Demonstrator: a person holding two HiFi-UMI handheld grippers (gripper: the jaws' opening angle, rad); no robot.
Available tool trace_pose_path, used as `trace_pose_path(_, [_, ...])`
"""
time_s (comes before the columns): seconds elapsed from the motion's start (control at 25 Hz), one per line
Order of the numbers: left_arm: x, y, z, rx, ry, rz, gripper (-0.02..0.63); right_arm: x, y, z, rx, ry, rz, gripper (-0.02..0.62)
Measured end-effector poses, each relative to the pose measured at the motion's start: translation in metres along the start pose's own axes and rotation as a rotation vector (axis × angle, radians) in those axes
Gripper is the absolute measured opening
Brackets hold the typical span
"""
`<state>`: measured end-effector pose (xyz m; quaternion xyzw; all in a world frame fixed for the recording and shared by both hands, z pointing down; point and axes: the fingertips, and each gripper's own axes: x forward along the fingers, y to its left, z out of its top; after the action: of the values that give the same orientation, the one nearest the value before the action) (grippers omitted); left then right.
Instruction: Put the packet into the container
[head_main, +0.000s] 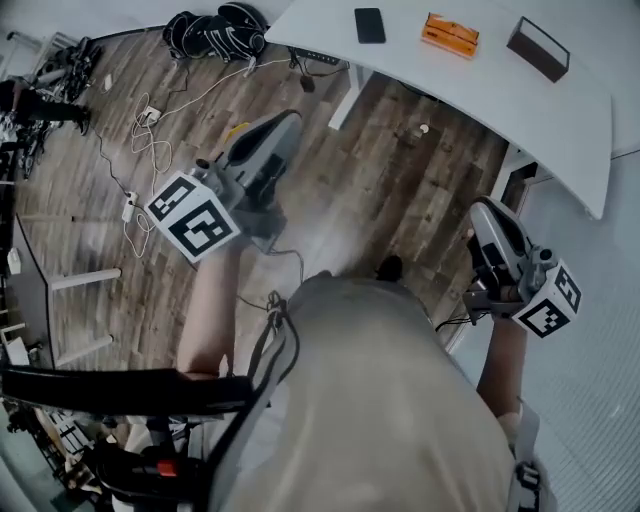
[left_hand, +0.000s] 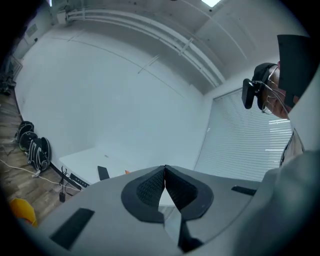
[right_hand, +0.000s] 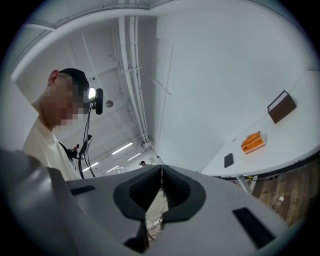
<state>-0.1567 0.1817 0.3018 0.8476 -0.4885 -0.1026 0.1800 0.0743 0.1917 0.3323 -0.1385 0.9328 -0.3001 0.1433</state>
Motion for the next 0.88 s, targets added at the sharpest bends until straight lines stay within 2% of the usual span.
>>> trace_pose_path(0.16, [-0.005, 0.006, -0.005, 0.0, -0.005, 0.039, 0.009, -0.003, -0.008, -0.002, -0.005, 0.014, 0.016, 0.017])
trace_pose_path(0.24, [0.01, 0.002, -0.014, 0.002, 0.016, 0.052, 0.009, -0.011, -0.021, 0.004, 0.003, 0.022, 0.023, 0.017])
trace_pose_path(0.4, [0.057, -0.004, -0.027, 0.025, 0.046, 0.048, 0.009, -0.03, -0.059, 0.025, 0.011, 0.007, 0.022, 0.017])
trace_pose_path(0.52, [0.054, 0.003, -0.026, 0.026, 0.053, 0.04, 0.009, -0.018, -0.063, 0.018, 0.022, 0.013, 0.014, 0.017])
trace_pose_path(0.64, [0.053, 0.022, -0.022, 0.011, 0.048, 0.02, 0.009, 0.001, -0.059, 0.019, -0.013, 0.027, -0.005, 0.017])
trace_pose_path(0.76, [0.093, 0.052, -0.013, 0.02, 0.03, -0.041, 0.009, 0.024, -0.083, 0.042, -0.082, 0.026, -0.045, 0.017])
trace_pose_path(0.88, [0.104, 0.081, -0.004, 0.031, 0.066, -0.068, 0.009, 0.057, -0.097, 0.048, -0.077, 0.03, -0.089, 0.017])
